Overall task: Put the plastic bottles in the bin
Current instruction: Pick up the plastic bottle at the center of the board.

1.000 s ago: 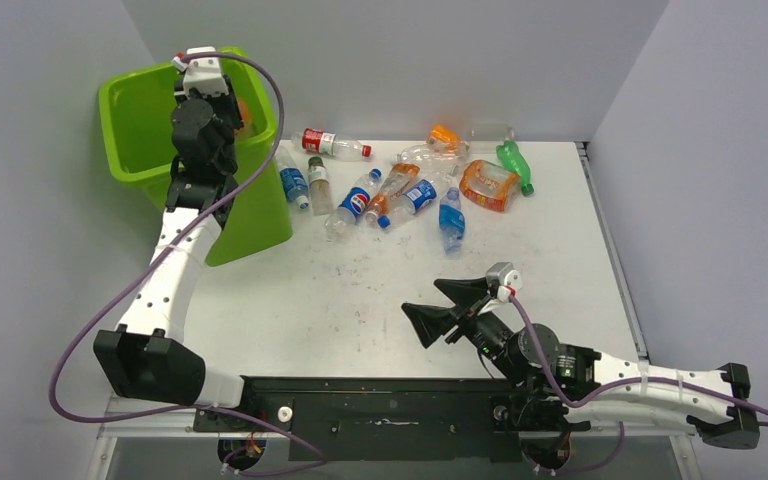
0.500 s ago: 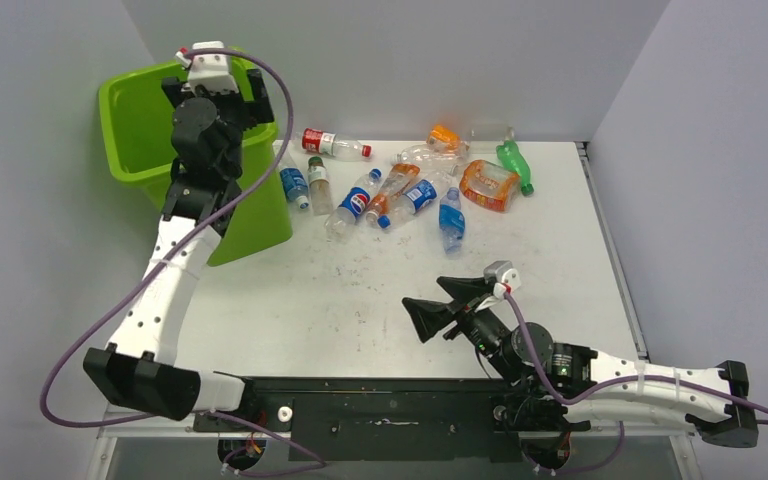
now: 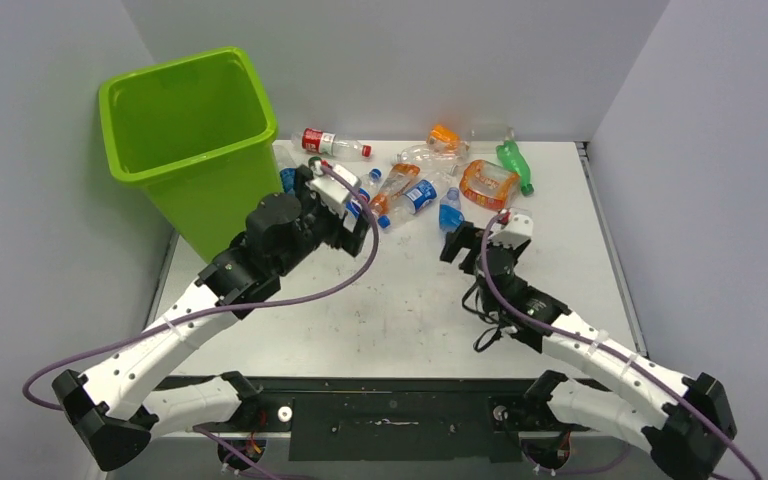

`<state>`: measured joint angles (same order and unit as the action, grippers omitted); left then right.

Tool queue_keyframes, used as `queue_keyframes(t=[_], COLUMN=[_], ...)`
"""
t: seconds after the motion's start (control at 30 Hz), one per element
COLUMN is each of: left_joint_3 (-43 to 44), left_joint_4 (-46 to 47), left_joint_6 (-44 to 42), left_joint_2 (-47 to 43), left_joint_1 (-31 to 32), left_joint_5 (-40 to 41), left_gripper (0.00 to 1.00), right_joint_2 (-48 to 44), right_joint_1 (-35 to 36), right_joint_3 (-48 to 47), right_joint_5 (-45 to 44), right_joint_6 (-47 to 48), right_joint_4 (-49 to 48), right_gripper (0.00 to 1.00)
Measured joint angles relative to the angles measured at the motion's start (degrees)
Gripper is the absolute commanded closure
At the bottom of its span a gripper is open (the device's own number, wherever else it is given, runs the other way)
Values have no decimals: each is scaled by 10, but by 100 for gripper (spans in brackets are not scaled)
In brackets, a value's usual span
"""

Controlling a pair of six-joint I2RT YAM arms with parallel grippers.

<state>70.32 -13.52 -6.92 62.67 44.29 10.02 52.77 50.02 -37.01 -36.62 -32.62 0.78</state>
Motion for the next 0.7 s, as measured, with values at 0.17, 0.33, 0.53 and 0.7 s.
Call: queue_keyframes(t=[0.17,0.33,0.53,0.7], left_joint_3=[-154,-207,-217,-220], left_joint_4=[-4,4,50,65], left_joint_6=[23,38,67,78], left_joint_2=[-33,-54,-83,-91], left_joint_1=[0,0,0,0], left_joint_5=[-35,-72,-81,-68], left_gripper=[5,5,3,3], right_joint_2=[80,207,353,444], right_joint_1=[-152,-167,-175,-178], right_joint_3=[31,11,-119,-226], right_joint_5=[84,113,113,97], right_joint_6=[-41,-37,5,43], right_joint_4=[-30,-73,-75,-46], right_gripper=[10,10,10,9])
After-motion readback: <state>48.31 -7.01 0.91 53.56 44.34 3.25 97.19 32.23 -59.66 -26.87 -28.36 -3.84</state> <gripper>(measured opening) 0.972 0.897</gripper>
